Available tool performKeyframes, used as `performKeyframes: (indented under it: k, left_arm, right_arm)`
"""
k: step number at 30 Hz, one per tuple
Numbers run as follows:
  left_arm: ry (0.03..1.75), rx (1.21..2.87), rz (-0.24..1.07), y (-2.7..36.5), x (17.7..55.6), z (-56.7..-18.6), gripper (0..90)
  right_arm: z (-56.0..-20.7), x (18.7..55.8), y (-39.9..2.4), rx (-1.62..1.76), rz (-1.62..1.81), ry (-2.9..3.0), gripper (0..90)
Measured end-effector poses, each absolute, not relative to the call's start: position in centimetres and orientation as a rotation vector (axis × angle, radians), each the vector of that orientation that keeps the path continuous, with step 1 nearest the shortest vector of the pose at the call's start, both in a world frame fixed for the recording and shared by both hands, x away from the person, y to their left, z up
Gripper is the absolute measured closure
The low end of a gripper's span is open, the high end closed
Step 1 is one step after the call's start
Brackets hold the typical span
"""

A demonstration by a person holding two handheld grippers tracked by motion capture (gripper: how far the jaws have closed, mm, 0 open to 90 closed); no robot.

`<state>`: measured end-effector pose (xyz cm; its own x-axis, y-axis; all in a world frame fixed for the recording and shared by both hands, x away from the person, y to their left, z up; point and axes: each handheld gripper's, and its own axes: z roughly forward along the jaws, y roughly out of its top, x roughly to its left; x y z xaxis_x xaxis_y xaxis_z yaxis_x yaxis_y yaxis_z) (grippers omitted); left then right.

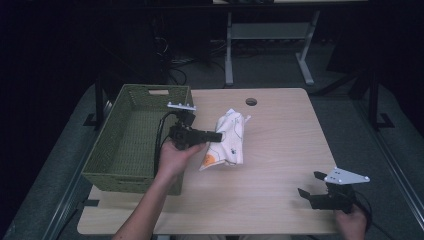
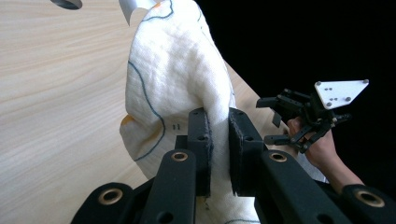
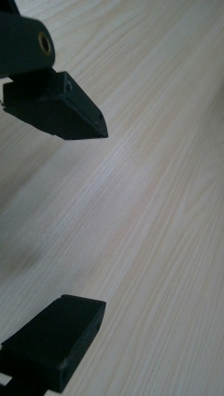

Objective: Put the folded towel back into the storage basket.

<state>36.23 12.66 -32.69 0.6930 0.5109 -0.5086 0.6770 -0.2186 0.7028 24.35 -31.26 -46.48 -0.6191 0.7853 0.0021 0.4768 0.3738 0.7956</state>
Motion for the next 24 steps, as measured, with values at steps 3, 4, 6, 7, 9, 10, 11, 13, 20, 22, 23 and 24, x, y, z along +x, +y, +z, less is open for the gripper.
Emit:
performKeyframes:
  k: [3,4,6,7,9,10,11,13,20,22,23,24]
  left_arm:
    - [0.942,1.881,-0.193,13.4,36.3,-32.4,81.7]
    - [0.945,1.876,-0.192,13.5,36.3,-32.3,81.7]
    - [0.948,1.871,-0.190,13.7,36.3,-32.2,81.7]
    - [0.950,1.871,-0.182,14.1,36.3,-32.0,81.7]
    - [0.952,1.869,-0.175,14.5,36.3,-31.7,81.7]
    - [0.952,1.869,-0.175,14.5,36.3,-31.7,81.7]
    - [0.956,1.867,-0.171,15.0,36.3,-31.5,81.7]
    - [0.966,1.864,-0.164,15.5,36.2,-31.3,81.7]
    - [0.983,1.859,-0.144,17.0,36.1,-30.9,81.7]
    - [0.992,1.847,-0.133,17.9,36.1,-30.6,81.7]
    - [0.998,1.844,-0.130,18.2,36.1,-30.5,81.7]
    - [0.998,1.844,-0.130,18.2,36.1,-30.5,81.7]
  right_arm:
    - [-46.5,24.4,-31.2,1.096,1.116,2.266,13.7]
    - [-46.5,24.4,-31.2,1.095,1.116,2.267,13.7]
    - [-46.5,24.4,-31.2,1.092,1.113,2.265,13.7]
    - [-46.5,24.4,-31.2,1.093,1.117,2.266,13.7]
    - [-46.5,24.4,-31.2,1.096,1.116,2.265,13.7]
    - [-46.6,24.4,-31.2,1.100,1.115,2.266,13.7]
    - [-46.6,24.4,-31.2,1.101,1.111,2.266,13.7]
    - [-46.6,24.4,-31.1,1.103,1.109,2.268,13.7]
    - [-46.5,24.4,-31.1,1.093,1.107,2.268,13.7]
    - [-46.5,24.4,-31.1,1.089,1.101,2.270,13.7]
    - [-46.5,24.4,-31.1,1.088,1.101,2.272,13.7]
    - [-46.5,24.4,-31.1,1.088,1.101,2.272,13.7]
